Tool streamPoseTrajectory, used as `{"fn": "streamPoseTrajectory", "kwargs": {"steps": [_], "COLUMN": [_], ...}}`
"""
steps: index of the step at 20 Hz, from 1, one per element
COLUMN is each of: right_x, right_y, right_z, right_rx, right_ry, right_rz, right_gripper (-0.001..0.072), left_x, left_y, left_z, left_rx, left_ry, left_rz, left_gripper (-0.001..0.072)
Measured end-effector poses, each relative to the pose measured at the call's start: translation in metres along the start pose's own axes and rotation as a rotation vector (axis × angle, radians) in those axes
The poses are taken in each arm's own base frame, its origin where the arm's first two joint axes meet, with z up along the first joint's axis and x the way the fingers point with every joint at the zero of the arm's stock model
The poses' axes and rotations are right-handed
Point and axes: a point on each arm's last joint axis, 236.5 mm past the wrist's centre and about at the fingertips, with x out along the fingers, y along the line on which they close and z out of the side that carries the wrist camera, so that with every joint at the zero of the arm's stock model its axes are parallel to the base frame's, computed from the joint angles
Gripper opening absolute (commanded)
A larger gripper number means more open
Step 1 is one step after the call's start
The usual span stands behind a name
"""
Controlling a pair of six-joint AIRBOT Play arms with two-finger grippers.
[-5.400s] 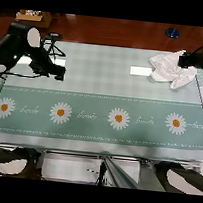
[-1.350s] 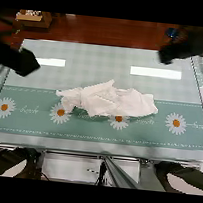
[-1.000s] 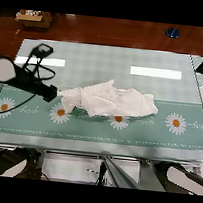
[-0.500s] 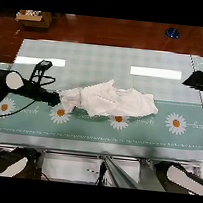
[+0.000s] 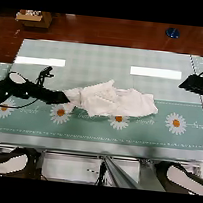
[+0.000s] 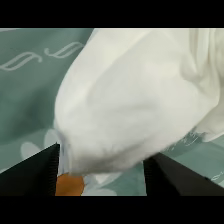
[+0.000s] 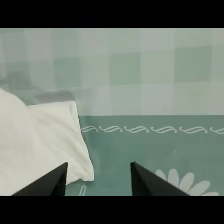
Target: Fold the shirts.
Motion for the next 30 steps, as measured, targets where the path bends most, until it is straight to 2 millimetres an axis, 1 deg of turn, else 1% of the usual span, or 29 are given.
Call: {"fn": "streamPoseTrajectory", "kwargs": {"steps": [1, 4, 6, 8, 10, 13, 15, 17, 20, 22, 24, 30], "right_x": [0.0, 0.0, 0.001, 0.007, 0.02, 0.051, 0.07, 0.085, 0.103, 0.116, 0.13, 0.168], "right_y": [0.002, 0.015, 0.027, 0.039, 0.055, 0.082, 0.093, 0.096, 0.09, 0.09, 0.093, 0.103], "right_z": [-0.001, -0.002, -0.003, -0.009, -0.023, -0.044, -0.047, -0.043, -0.033, -0.033, -0.033, -0.024], "right_rx": [0.002, 0.012, 0.011, -0.002, -0.027, -0.088, -0.115, -0.109, -0.065, -0.052, -0.059, -0.058], "right_ry": [0.002, 0.008, 0.011, 0.031, 0.078, 0.133, 0.13, 0.109, 0.078, 0.083, 0.089, 0.058], "right_rz": [0.009, 0.062, 0.114, 0.15, 0.184, 0.208, 0.207, 0.193, 0.174, 0.178, 0.19, 0.241], "right_gripper": [0.0477, 0.0477, 0.0477, 0.0477, 0.0477, 0.0478, 0.0485, 0.0485, 0.0485, 0.0485, 0.0485, 0.0485], "left_x": [0.008, 0.025, 0.028, 0.03, 0.03, 0.031, 0.03, 0.029, 0.027, 0.025, 0.024, 0.023], "left_y": [-0.002, -0.005, -0.007, -0.009, -0.01, -0.013, -0.015, -0.017, -0.017, -0.016, -0.015, -0.017], "left_z": [0.002, 0.005, 0.005, 0.005, 0.005, 0.001, -0.001, -0.003, -0.005, -0.005, -0.005, -0.008], "left_rx": [-0.014, -0.048, -0.059, -0.065, -0.068, -0.069, -0.069, -0.071, -0.081, -0.087, -0.091, -0.096], "left_ry": [-0.002, -0.001, 0.0, -0.001, 0.003, 0.018, 0.026, 0.037, 0.046, 0.045, 0.044, 0.058], "left_rz": [-0.017, -0.051, -0.066, -0.075, -0.084, -0.097, -0.106, -0.117, -0.129, -0.131, -0.134, -0.146], "left_gripper": [0.0025, 0.002, 0.002, 0.002, 0.002, 0.002, 0.002, 0.002, 0.002, 0.002, 0.002, 0.002]}}
